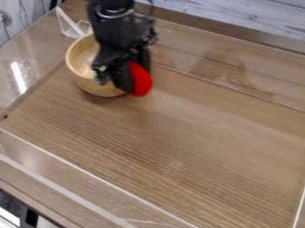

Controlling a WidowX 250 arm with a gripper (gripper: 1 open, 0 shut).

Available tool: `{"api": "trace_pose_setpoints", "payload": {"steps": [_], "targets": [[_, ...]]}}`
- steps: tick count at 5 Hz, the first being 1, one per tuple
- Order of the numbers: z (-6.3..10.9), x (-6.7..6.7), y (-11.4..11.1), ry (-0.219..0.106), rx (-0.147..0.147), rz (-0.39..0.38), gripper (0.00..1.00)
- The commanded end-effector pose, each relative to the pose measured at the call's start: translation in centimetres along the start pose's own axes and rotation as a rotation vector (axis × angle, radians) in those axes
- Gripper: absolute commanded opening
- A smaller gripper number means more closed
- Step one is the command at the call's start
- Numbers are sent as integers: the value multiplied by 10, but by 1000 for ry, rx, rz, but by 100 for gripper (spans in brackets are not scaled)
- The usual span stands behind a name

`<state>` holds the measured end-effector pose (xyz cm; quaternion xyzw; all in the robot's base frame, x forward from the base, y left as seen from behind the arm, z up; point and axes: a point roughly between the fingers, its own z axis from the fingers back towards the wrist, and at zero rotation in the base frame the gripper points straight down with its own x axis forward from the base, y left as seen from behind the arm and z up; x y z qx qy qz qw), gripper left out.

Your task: Move the red object to the left side of the table

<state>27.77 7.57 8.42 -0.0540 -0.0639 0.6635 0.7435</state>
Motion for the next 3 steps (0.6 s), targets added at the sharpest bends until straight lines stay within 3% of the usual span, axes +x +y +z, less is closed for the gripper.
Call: {"api": "trace_pose_setpoints", "payload": {"steps": [1,3], "targets": [[19,25,6,-29,-62,-8,0],[25,71,36,-59,-68,35,0]]}}
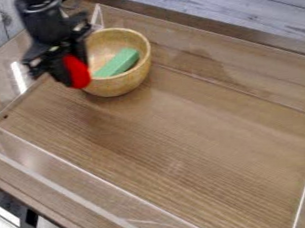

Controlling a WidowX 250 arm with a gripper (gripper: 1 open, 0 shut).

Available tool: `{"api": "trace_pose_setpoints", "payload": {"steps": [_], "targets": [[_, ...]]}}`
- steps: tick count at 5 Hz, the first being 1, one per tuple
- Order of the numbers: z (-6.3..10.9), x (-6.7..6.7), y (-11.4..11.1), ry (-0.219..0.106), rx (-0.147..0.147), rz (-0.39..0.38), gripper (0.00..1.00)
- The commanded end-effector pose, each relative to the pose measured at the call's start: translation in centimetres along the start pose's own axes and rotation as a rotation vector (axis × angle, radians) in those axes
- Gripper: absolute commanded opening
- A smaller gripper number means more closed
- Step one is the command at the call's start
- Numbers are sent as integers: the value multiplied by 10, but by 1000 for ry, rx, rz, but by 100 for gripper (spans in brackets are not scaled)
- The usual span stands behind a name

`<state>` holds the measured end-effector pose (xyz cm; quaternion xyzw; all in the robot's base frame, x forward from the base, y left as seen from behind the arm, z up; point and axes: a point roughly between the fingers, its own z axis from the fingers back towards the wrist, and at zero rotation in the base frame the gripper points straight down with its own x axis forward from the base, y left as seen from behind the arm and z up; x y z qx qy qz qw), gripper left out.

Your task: Move the red object to the left side of the table

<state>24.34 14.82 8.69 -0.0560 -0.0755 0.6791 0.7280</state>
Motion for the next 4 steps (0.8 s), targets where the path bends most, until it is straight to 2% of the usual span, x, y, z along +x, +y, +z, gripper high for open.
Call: {"api": "trace_pose_setpoints", "payload": {"steps": [1,2,4], "targets": [[20,12,4,-68,-52,5,0],[23,12,7,-95,-38,2,0],[15,16,4,-162,3,84,0]]}}
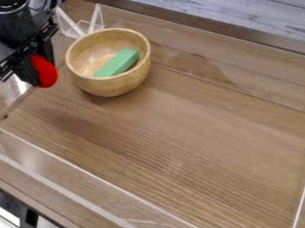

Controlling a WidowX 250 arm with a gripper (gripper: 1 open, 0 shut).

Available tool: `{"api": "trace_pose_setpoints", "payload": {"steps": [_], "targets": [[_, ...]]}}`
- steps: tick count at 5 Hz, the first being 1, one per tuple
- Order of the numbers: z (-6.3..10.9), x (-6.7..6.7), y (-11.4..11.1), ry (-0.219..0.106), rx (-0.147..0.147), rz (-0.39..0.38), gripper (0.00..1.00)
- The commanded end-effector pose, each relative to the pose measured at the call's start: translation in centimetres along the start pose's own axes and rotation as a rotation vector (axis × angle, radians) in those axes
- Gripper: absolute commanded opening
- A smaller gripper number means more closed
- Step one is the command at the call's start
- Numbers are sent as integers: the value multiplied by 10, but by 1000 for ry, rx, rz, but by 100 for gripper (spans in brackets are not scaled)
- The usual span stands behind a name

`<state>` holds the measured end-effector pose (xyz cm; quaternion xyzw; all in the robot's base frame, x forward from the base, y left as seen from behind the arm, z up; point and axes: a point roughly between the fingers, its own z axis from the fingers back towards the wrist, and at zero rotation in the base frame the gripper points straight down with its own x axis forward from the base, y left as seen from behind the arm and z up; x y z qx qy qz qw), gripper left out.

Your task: Move the red object to the left side of the table

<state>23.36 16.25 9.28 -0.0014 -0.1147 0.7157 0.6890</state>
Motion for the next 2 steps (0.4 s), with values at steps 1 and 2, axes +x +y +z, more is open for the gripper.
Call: {"api": "trace_pose_setpoints", "payload": {"steps": [1,2], "targets": [[-11,-13,-4,-29,-25,-98,0],[-32,-26,-4,-31,-35,-193,0]]}}
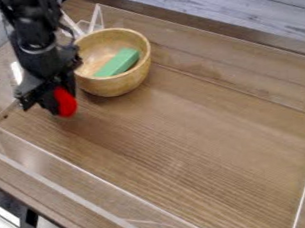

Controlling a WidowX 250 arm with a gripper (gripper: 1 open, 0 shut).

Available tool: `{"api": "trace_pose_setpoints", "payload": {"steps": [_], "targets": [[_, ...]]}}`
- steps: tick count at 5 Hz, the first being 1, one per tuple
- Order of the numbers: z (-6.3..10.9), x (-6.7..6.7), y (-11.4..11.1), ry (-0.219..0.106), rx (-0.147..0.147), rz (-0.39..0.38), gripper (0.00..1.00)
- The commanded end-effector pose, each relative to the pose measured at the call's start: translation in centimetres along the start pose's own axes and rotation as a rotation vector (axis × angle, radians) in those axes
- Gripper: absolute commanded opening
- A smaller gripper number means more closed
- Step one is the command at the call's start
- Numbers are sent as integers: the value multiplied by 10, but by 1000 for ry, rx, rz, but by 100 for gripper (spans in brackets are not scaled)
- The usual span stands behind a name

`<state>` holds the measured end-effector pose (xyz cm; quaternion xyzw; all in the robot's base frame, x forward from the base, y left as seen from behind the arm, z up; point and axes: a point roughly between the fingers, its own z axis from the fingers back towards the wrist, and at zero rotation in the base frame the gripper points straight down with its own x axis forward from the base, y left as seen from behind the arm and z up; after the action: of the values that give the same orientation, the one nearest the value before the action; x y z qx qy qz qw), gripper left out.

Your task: Move the red object to the left side of the table

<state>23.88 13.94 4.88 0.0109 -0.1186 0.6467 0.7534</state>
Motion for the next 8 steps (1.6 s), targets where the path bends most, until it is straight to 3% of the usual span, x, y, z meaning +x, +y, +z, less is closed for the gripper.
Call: {"api": "trace_pose_setpoints", "payload": {"steps": [1,2,3,4,5,6,7,8], "targets": [[-3,16,-5,-26,-6,13,0],[-7,25,-7,-28,21,29,100],[-7,28,2,-18,29,-31,100],[-7,32,9,-1,36,-82,0],[-7,37,15,22,44,-126,0],[-8,42,20,32,68,-113,100],[-9,46,24,45,88,-91,0],[-18,35,19,61,105,-81,0]]}}
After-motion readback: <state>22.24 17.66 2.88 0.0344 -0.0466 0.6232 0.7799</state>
